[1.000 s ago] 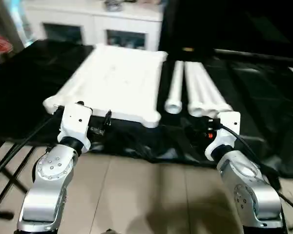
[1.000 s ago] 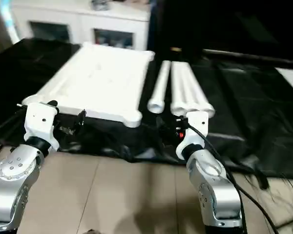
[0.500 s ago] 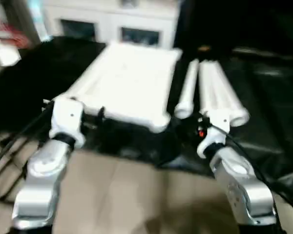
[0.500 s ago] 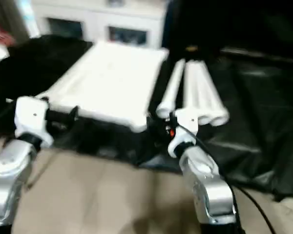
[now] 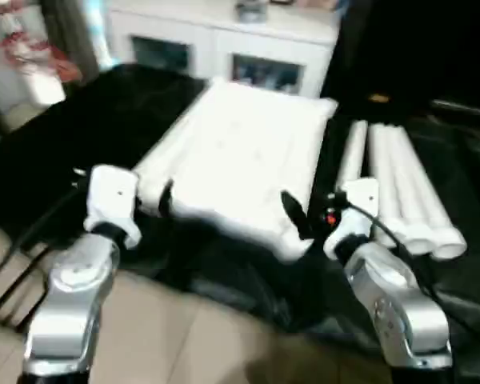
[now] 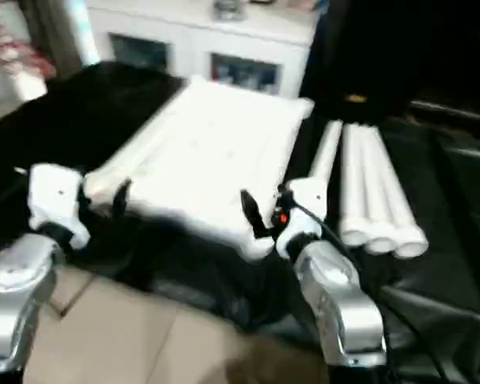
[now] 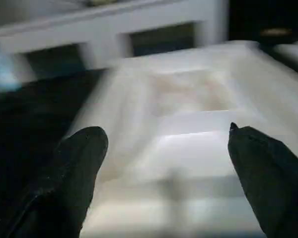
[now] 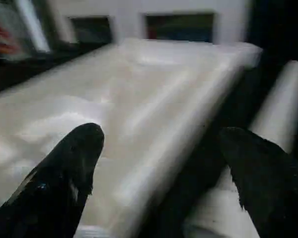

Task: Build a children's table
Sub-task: Move to table

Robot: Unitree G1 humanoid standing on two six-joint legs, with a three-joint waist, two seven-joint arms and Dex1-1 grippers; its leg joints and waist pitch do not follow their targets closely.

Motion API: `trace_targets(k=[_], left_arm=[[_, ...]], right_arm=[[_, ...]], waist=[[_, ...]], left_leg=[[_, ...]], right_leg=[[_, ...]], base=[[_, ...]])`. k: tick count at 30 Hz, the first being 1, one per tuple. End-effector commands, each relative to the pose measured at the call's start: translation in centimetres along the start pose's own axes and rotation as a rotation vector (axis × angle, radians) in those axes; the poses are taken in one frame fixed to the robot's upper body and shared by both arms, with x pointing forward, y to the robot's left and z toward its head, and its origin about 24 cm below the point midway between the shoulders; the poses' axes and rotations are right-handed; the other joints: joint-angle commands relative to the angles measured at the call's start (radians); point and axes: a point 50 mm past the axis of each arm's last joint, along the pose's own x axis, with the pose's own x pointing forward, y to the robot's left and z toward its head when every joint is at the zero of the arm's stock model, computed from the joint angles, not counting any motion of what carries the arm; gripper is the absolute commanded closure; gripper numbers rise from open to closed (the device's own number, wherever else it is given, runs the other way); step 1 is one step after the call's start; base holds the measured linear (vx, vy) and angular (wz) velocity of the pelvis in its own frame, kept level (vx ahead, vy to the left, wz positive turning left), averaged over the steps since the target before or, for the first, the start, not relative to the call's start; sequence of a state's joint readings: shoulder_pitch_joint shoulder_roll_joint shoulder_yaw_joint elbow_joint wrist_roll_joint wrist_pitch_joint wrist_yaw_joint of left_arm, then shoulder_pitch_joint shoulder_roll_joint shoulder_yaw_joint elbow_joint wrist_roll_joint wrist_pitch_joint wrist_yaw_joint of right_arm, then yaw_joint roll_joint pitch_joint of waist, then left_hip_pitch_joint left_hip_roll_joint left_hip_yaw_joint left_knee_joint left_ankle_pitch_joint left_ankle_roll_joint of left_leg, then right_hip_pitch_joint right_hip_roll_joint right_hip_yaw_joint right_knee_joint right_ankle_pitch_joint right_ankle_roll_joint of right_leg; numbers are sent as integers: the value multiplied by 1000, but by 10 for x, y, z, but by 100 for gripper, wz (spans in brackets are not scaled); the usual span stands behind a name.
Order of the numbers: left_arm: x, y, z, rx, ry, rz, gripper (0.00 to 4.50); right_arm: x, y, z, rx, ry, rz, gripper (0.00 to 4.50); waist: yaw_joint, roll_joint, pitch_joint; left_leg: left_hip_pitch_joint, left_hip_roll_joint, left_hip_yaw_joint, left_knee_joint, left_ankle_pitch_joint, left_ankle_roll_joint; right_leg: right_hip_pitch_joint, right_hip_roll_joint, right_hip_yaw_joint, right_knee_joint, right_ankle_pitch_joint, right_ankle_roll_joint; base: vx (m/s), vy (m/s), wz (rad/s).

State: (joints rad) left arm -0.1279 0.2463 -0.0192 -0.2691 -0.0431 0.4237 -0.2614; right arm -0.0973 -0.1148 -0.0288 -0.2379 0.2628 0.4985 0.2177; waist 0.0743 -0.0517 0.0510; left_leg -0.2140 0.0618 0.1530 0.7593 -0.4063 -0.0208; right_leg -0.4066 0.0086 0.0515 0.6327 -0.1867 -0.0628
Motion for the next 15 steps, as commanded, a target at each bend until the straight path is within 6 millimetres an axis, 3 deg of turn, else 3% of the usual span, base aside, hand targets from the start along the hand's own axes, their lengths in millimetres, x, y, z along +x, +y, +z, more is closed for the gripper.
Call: trace_targets(k=[1, 2, 3, 4, 5, 6, 7, 8, 9, 10, 11, 12, 13, 14, 15], left_arm=[[-2, 4, 0, 16, -5, -6, 12], [-1, 1, -1, 7, -2, -27, 12], [-1, 0, -1, 6, -2, -32, 12], [-2, -5, -2, -12, -10, -48, 12], [-2, -7, -3, -10, 0, -49, 12], [-3, -10, -7, -14, 21, -48, 12], [-3, -10, -7, -14, 24, -48, 12], [-4, -12, -10, -27, 30, -50, 12], [-4, -14, -11, -37, 27, -53, 12], [-4, -16, -12, -46, 25, -54, 12], [-4, -17, -13, -50, 26, -48, 12], [-3, -19, -14, -37, 24, -45, 12], [-3, -20, -14, -33, 24, -44, 12], [-2, -22, -11, 34, 16, -21, 12], [0, -22, -8, 67, 12, -1, 12]], right_arm=[[-3, 9, 8, -13, -29, 31, 30], [-7, 9, 8, -22, -27, 31, 30], [-9, 9, 8, -24, -26, 30, 30], [-14, 8, 9, -30, -18, 11, 30], [-17, 7, 9, -31, -15, 0, 30], [-20, 5, 9, -25, -12, -20, 30], [-20, 5, 9, -24, -12, -22, 30], [-21, 5, 9, -15, -12, -29, 30], [-21, 5, 9, -10, -13, -30, 30], [-22, 5, 9, -3, -13, -29, 30], [-23, 6, 9, 4, -11, -27, 30], [-24, 7, 8, -3, -1, -25, 30], [-24, 7, 7, -5, 0, -25, 30], [-26, 8, 6, -17, 9, -25, 30], [-26, 8, 6, -16, 15, -28, 30]], waist=[[46, -5, -50], [51, 3, -48], [56, 12, -45], [46, 15, -36], [12, 89, -28], [-13, 129, -18], [-20, 103, -57], [-21, 97, -57], [-36, 86, -54], [-49, 64, -60], [-34, 6, -98], [-5, -13, -102], [27, -20, -94], [21, -20, -90], [10, -28, -76]], left_leg=[[-143, -6, -70, 49, 31, -122], [-156, -1, -98, 49, 73, -155], [-161, 3, -110, 35, 95, -162], [-166, 8, -122, 8, 124, -165], [-107, 55, -141, -182, 216, -124], [-83, 179, -186, -244, 108, -130], [-76, 234, -249, -237, 223, -31], [-70, 225, -231, -222, 317, 8], [-81, 188, -131, -198, 528, -26], [-88, 148, -113, -172, 632, -11], [-160, 24, -14, -87, 612, -8], [-201, 30, -29, -51, 392, 8], [-221, 57, -79, 20, 84, 8], [-228, 48, -92, 38, 32, -13], [-218, 23, -102, 15, 18, -53]], right_leg=[[175, -144, 210, -113, -202, -478], [159, -106, 211, -117, -87, -424], [148, -85, 212, -123, -68, -381], [131, -58, 204, -133, -96, -319], [52, 73, 130, -139, -257, -4], [-38, 50, 53, -12, -345, 73], [-12, -44, -25, 87, -162, 77], [-26, -59, -37, 79, -84, 76], [-26, -72, -51, 42, 48, 56], [-5, -85, -42, 1, 148, 56], [80, -110, 68, -23, 463, 21], [116, -183, 145, -53, 577, -6], [99, -262, 235, -83, 733, -44], [92, -249, 244, -89, 715, -59], [84, -178, 206, -99, 534, -60]], base=[[176, -24, -55], [231, -10, -76], [130, 9, -42], [101, 33, -52], [61, 100, -55], [61, 100, -55], [83, 91, -9], [119, 51, 6], [119, 51, 6], [102, 44, -41], [67, -1, -55], [67, -1, -55], [12, 32, -42], [-21, 61, -48], [-21, 61, -48]])
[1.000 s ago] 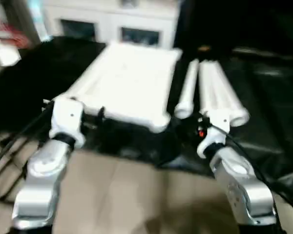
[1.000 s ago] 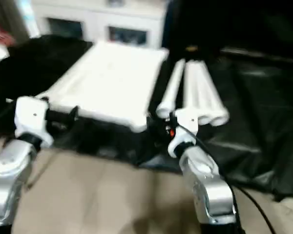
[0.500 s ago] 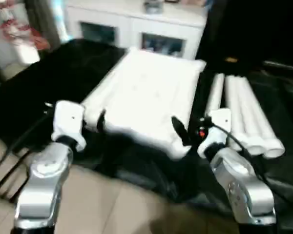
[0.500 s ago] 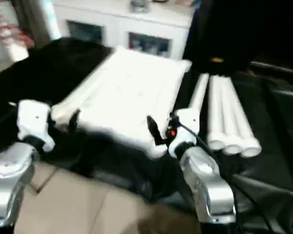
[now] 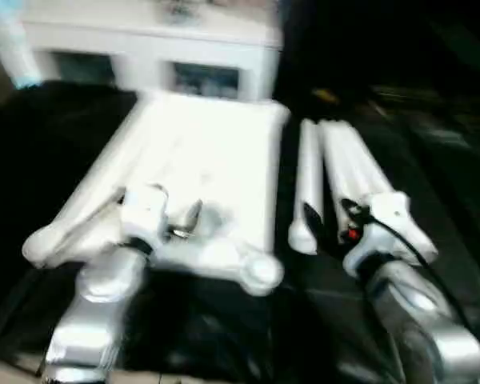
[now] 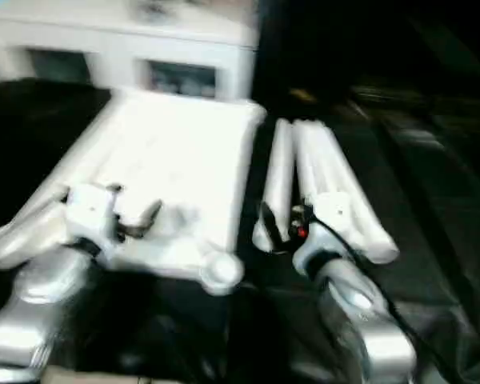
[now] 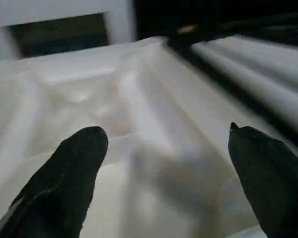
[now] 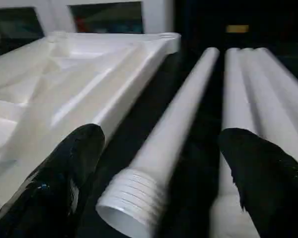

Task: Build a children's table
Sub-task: Move to table

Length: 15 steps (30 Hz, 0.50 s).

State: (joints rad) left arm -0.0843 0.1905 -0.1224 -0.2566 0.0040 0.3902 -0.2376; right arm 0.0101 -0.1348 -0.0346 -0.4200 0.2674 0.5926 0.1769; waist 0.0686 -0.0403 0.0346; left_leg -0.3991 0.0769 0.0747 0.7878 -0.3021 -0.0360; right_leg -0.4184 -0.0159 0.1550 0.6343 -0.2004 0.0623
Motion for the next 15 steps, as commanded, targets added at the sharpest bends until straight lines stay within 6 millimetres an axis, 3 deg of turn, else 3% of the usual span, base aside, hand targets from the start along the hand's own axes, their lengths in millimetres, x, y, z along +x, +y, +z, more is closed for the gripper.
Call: trace_targets(k=[1, 2, 3, 4, 5, 6, 7, 8, 9, 10, 11, 12, 13, 14, 15], left_arm=[[-1, 9, 5, 80, -9, 76, 12], [0, 10, 7, 82, -14, 88, 12], [0, 11, 10, 64, -23, 102, 12], [0, 11, 10, 62, -24, 104, 12], [1, 13, 11, 48, -26, 122, 12], [1, 17, 11, 45, -16, 135, 12], [1, 22, 12, 43, -10, 143, 12], [2, 26, 14, 52, -17, 147, 12], [3, 26, 17, 34, -23, 115, 12], [5, 26, 19, 32, -29, 93, 12], [9, 24, 23, 51, -43, 54, 12], [11, 22, 25, 67, -43, 38, 12], [14, 21, 26, 79, -37, 20, 12], [20, 19, 27, 89, -38, -30, 12], [21, 19, 27, 98, -35, -38, 12]], right_arm=[[-1, 6, 2, -6, 3, 15, 30], [-1, 5, 3, -14, 10, 11, 30], [1, 4, 3, -19, 15, 9, 30], [1, 4, 3, -19, 15, 9, 30], [4, 2, 4, -25, 21, 15, 30], [8, 2, 4, -35, 23, 33, 30], [13, 0, 5, -53, 28, 58, 30], [16, 0, 6, -68, 30, 73, 30], [19, -4, 8, -90, 23, 87, 30], [21, -5, 10, -98, 17, 91, 30], [24, -10, 13, -105, 4, 99, 30], [26, -14, 16, -115, 2, 101, 30], [27, -18, 17, -140, 8, 99, 30], [32, -25, 18, -150, 23, 106, 30], [33, -27, 18, -159, 27, 109, 30]], waist=[[4, -29, -48], [-38, 41, -33], [-56, 72, -33], [-89, 79, -34], [-88, 98, -24], [-92, 108, -34], [-95, 106, -39], [-102, 97, -48], [-94, 77, -55], [-84, 43, -65], [-34, 15, -55], [-26, -12, -56], [-16, -9, -53], [-5, 3, -45], [-6, 15, -32]], left_leg=[[-9, 6, -24, -58, -60, -65], [63, 76, -46, -254, 15, -74], [59, 132, -84, -285, -72, -114], [71, 216, -136, -316, -117, -152], [63, 261, -154, -342, -165, -155], [68, 259, -162, -327, -149, -120], [73, 251, -158, -312, -101, -67], [81, 226, -154, -293, 11, 70], [81, 185, -129, -269, 95, 204], [24, 102, -59, -207, 192, 227], [-17, 52, 8, -186, 151, 149], [-12, 58, 15, -190, 115, 99], [-7, 63, 18, -202, 102, 58], [4, 76, 28, -218, 72, 14], [14, 90, 36, -235, 21, -8]], right_leg=[[85, -98, 79, -113, 399, -187], [63, -3, -75, -88, 49, -209], [38, 20, -109, -18, -11, -179], [40, -20, -145, 14, -77, -128], [15, -31, -177, 59, -126, -92], [13, -36, -187, 75, -136, -76], [12, -41, -192, 72, -148, -75], [20, -55, -195, 55, -133, -91], [36, -75, -174, 8, -94, -134], [90, -125, -136, -58, 115, -231], [109, -172, -120, -103, 147, -168], [116, -169, -120, -105, 65, -96], [117, -155, -127, -104, -34, -55], [104, -129, -129, -114, -199, -33], [89, -117, -142, -124, -381, -48]], base=[[-54, 61, -40], [0, 0, 0], [-81, 79, -3], [-83, 70, 16], [-111, 65, 18], [-66, 23, 8], [-72, -24, -4], [0, 0, 0], [-102, -82, -8], [-115, -126, -6], [-172, -200, -8], [-114, -137, -6], [-106, -134, -1], [-49, -60, 1], [-101, -93, 1]])
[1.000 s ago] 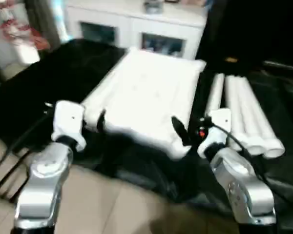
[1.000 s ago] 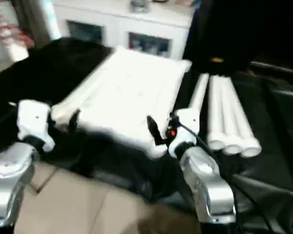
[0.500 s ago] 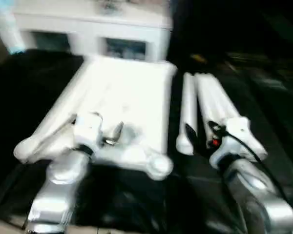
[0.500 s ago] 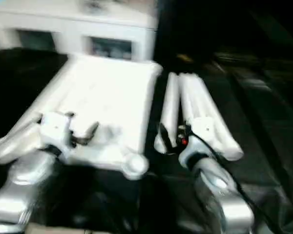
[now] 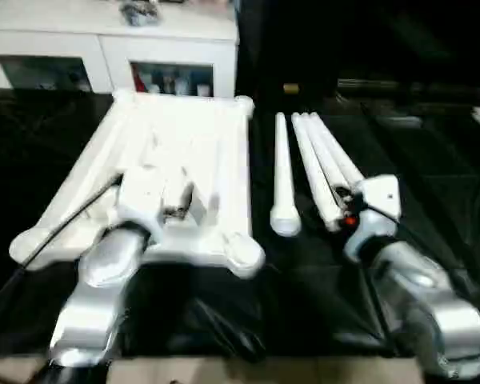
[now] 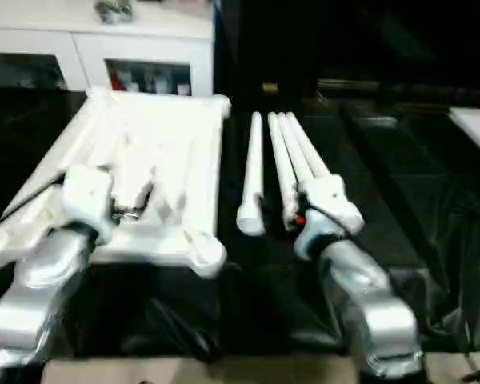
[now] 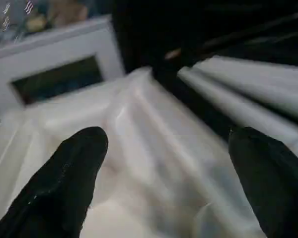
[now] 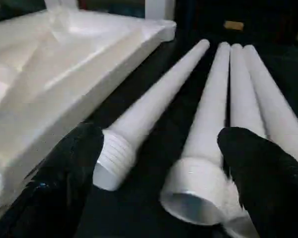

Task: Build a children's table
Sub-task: Move to table

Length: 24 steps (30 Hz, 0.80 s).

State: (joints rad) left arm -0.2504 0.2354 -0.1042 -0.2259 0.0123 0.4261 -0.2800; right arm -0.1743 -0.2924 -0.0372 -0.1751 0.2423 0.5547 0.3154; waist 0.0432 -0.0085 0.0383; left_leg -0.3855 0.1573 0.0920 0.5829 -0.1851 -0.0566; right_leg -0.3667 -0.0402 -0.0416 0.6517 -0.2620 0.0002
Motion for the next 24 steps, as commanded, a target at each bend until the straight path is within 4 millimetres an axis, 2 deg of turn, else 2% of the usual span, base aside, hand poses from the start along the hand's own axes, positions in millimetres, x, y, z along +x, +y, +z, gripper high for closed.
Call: trace_targets(k=[1, 2, 3, 4, 5, 6, 7, 8, 9, 10, 11, 13, 14, 15, 16, 17, 21, 24], left_arm=[[2, 3, -9, 19, 41, -31, 12], [2, 3, -12, 49, 44, -77, 12], [1, 2, -19, 87, 88, -175, 12], [1, 2, -20, 94, 97, -189, 12], [-1, 2, -23, 114, 136, -278, 12], [-4, 4, -24, 136, 163, -349, 12], [-4, 4, -24, 141, 169, -363, 12], [-8, 8, -25, 191, 202, -471, 12], [-10, 13, -27, 230, 242, -535, 12], [-11, 15, -28, 248, 263, -598, 12], [-10, 16, -29, 245, 277, -641, 12], [-10, 17, -30, 243, 285, -667, 12], [-7, 17, -32, 249, 299, -717, 26], [-5, 17, -33, 254, 307, -738, 36], [-4, 16, -35, 245, 321, -784, 36], [-3, 15, -36, 236, 332, -817, 45], [-2, 14, -39, 155, 356, -904, 86], [11, 16, -42, 128, 349, -900, 101]], right_arm=[[4, -1, 9, -26, -36, 30, 30], [6, -1, 9, -46, -32, 62, 30], [6, 0, 7, -69, -14, 137, 30], [7, 0, 6, -74, -10, 149, 30], [7, 0, 4, -100, 13, 207, 30], [6, 2, 4, -122, 26, 257, 30], [6, 2, 4, -127, 28, 268, 30], [5, 5, 3, -172, 48, 357, 30], [4, 8, 4, -201, 62, 434, 30], [4, 10, 4, -219, 75, 494, 30], [4, 11, 3, -235, 88, 536, 30], [4, 13, 4, -250, 97, 566, 30], [4, 15, 6, -277, 101, 614, 22], [4, 15, 7, -285, 100, 634, 19], [5, 18, 8, -298, 106, 669, 19], [5, 19, 8, -312, 113, 685, 19], [6, 20, 7, -344, 129, 719, 19], [7, 20, 4, -353, 151, 744, 19]], waist=[[18, -14, -30], [18, -12, -33], [18, -2, -34], [20, -3, -36], [20, 3, -42], [23, 6, -44], [26, 8, -44], [22, 1, -43], [30, 7, -46], [32, -7, -46], [36, -2, -45], [43, -5, -48], [46, -3, -49], [49, -6, -50], [51, 1, -51], [52, 2, -52], [54, -3, -50], [58, -2, -49]], left_leg=[[8, 22, 28, -38, -161, -6], [10, 29, 30, -42, -182, -11], [16, 45, 32, -55, -224, -30], [19, 50, 30, -58, -245, -31], [19, 62, 25, -70, -253, -40], [20, 64, 23, -71, -249, -40], [20, 67, 24, -72, -237, -38], [14, 67, 26, -73, -225, -36], [19, 66, 29, -68, -222, -30], [17, 64, 34, -66, -201, -16], [21, 64, 41, -65, -188, -9], [24, 66, 48, -62, -164, -3], [25, 67, 50, -62, -155, -2], [27, 66, 55, -60, -146, 4], [25, 67, 57, -59, -138, 7], [25, 68, 58, -59, -139, 5], [26, 69, 62, -61, -161, -4], [27, 68, 64, -60, -178, -12]], right_leg=[[25, -86, 49, -152, -457, -3], [23, -85, 46, -152, -494, -8], [16, -79, 43, -144, -473, -29], [15, -78, 42, -140, -448, -38], [20, -74, 40, -119, -305, -83], [22, -74, 38, -113, -261, -98], [20, -76, 40, -104, -176, -130], [23, -75, 40, -100, -134, -142], [22, -78, 40, -96, -98, -157], [27, -79, 40, -90, -61, -168], [23, -81, 42, -90, -31, -175], [25, -83, 43, -87, 10, -186], [25, -85, 43, -84, 28, -190], [25, -85, 43, -84, 44, -197], [26, -87, 44, -81, 57, -198], [27, -89, 44, -80, 62, -199], [28, -92, 44, -83, 30, -207], [28, -93, 45, -90, -16, -205]], base=[[-95, -48, 0], [-95, -48, 0], [-67, -10, 2], [0, 0, 0], [0, 0, 0], [0, 0, 0], [0, 0, 0], [0, 0, 0], [0, 0, 0], [0, 0, 0], [31, 54, -2], [0, 0, 0], [0, 0, 0], [0, 0, 0], [0, 0, 0], [0, 0, 0], [0, 0, 0], [0, 0, 0]])
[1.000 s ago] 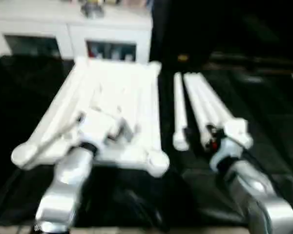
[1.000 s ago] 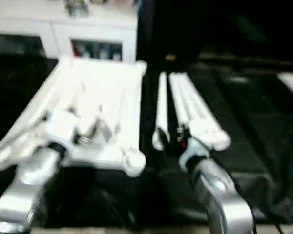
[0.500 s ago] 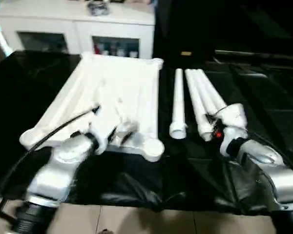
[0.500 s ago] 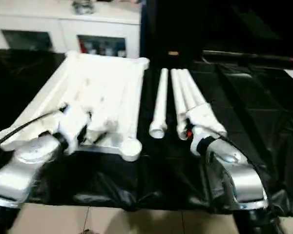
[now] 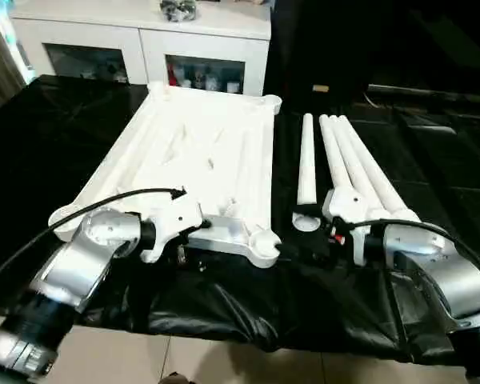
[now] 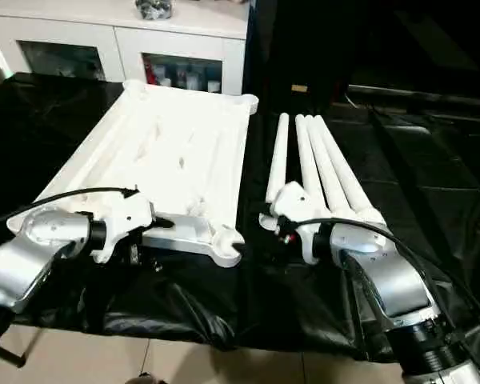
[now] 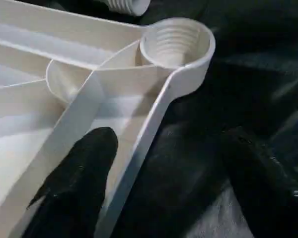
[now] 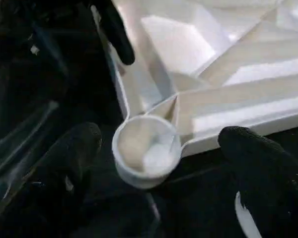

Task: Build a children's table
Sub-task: Move to table

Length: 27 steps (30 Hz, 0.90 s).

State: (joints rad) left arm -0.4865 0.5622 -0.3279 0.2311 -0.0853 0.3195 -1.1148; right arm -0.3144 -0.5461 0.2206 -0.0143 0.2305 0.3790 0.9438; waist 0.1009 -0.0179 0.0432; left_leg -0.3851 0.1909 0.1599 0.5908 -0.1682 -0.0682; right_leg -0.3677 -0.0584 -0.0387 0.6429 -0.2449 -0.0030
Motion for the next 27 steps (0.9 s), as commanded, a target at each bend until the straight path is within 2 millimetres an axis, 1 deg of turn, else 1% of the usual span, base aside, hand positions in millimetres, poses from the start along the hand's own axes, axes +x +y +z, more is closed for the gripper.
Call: trace_targets(k=[1, 2, 3, 4, 5, 6, 8, 10, 11, 12, 13, 15, 17, 18, 19, 21, 22, 23, 25, 26, 27], left_arm=[[4, 6, 4, 9, -16, 0, 110], [5, 9, 4, 7, -16, 0, 121], [7, 11, 4, 7, -17, 3, 129], [9, 14, 5, 7, -20, 10, 129], [12, 17, 6, -4, -24, 16, 133], [14, 18, 7, -8, -23, 15, 149], [19, 22, 7, -10, -2, 8, 170], [21, 23, 6, -4, 13, -17, 182], [23, 23, 4, -2, 36, -42, 196], [23, 23, 4, -2, 38, -44, 208], [23, 24, 3, -1, 45, -54, 215], [24, 24, 2, -1, 54, -66, 228], [26, 25, 0, -8, 75, -87, 254], [27, 26, 0, -9, 82, -92, 260], [28, 28, 0, -10, 84, -94, 263], [30, 29, 1, -10, 84, -94, 286], [30, 29, 1, -7, 84, -92, 298], [31, 30, 2, -5, 88, -89, 303], [32, 31, 2, -3, 101, -87, 306], [32, 32, 2, 0, 105, -78, 318], [32, 33, 2, 2, 107, -73, 318]], right_arm=[[0, -1, 2, -28, 18, 29, 19], [0, 0, 2, -24, 18, 41, 19], [0, 2, 2, -22, 15, 51, 19], [0, 2, 2, -23, 14, 57, 19], [0, 4, 2, -22, 14, 64, 19], [0, 5, 2, -21, 14, 69, 19], [0, 7, 2, -17, 11, 79, 19], [0, 10, 2, -12, 10, 95, 19], [0, 11, 2, -10, 10, 98, 19], [0, 11, 2, -10, 10, 98, 19], [-1, 11, 2, -9, 11, 97, 19], [-1, 11, 1, -9, 13, 92, 19], [-2, 12, -1, -7, 18, 83, 19], [-3, 12, -2, -4, 22, 79, 19], [-4, 13, -3, -2, 24, 76, 19], [-4, 14, -4, -1, 26, 75, 19], [-5, 14, -4, -1, 26, 75, 19], [-5, 14, -4, 0, 28, 73, 19], [-5, 15, -4, -1, 30, 72, 19], [-5, 15, -4, -2, 31, 71, 19], [-5, 15, -5, -3, 32, 69, 19]], waist=[[3, 9, -54], [5, 14, -56], [5, 13, -57], [4, 11, -56], [5, 8, -58], [5, 13, -58], [5, 12, -59], [6, 12, -60], [6, 17, -60], [6, 15, -60], [5, 19, -60], [6, 18, -61], [7, 20, -59], [9, 25, -59], [9, 22, -58], [13, 20, -58], [14, 26, -58], [14, 25, -58], [13, 26, -59], [14, 26, -59], [14, 25, -59]], left_leg=[[28, 35, -4, -68, -203, -4], [26, 36, -6, -68, -202, -6], [26, 38, -7, -68, -195, -8], [24, 37, -7, -69, -194, -6], [24, 36, -6, -66, -181, -1], [24, 34, -6, -65, -179, 0], [24, 36, -7, -65, -175, 2], [24, 35, -7, -64, -171, 5], [24, 37, -9, -65, -172, 5], [24, 36, -8, -65, -171, 5], [25, 37, -9, -65, -176, 3], [25, 38, -8, -64, -176, 5], [25, 38, -7, -65, -178, 6], [26, 39, -9, -64, -181, 5], [27, 39, -7, -65, -192, 4], [27, 40, -8, -65, -191, 4], [27, 40, -8, -65, -191, 3], [25, 39, -7, -64, -181, 6], [25, 40, -8, -64, -177, 8], [25, 40, -8, -64, -176, 8], [24, 40, -8, -64, -174, 9]], right_leg=[[29, -76, 43, -84, -46, -198], [31, -77, 43, -81, -41, -199], [33, -78, 42, -78, -21, -201], [32, -76, 42, -80, -17, -200], [35, -76, 42, -77, 7, -205], [34, -75, 42, -77, 11, -206], [35, -75, 41, -77, 26, -210], [38, -76, 42, -77, 36, -209], [38, -77, 41, -76, 50, -213], [38, -76, 41, -75, 53, -215], [37, -76, 41, -76, 58, -220], [39, -78, 41, -74, 63, -229], [38, -78, 42, -77, 55, -232], [38, -79, 42, -76, 53, -232], [37, -78, 42, -80, 38, -231], [39, -81, 42, -78, 29, -236], [38, -81, 42, -77, 28, -237], [39, -81, 43, -78, 35, -238], [40, -81, 42, -77, 44, -238], [40, -81, 42, -76, 49, -238], [41, -82, 42, -76, 52, -239]], base=[[0, 0, 0], [0, 0, 0], [0, 0, 0], [0, 0, 0], [0, 0, 0], [0, 0, 0], [0, 0, 0], [0, 0, 0], [0, 0, 0], [0, 0, 0], [0, 0, 0], [0, 0, 0], [0, 0, 0], [0, 0, 0], [0, 0, 0], [0, 0, 0], [0, 0, 0], [0, 0, 0], [0, 0, 0], [0, 0, 0], [0, 0, 0]])
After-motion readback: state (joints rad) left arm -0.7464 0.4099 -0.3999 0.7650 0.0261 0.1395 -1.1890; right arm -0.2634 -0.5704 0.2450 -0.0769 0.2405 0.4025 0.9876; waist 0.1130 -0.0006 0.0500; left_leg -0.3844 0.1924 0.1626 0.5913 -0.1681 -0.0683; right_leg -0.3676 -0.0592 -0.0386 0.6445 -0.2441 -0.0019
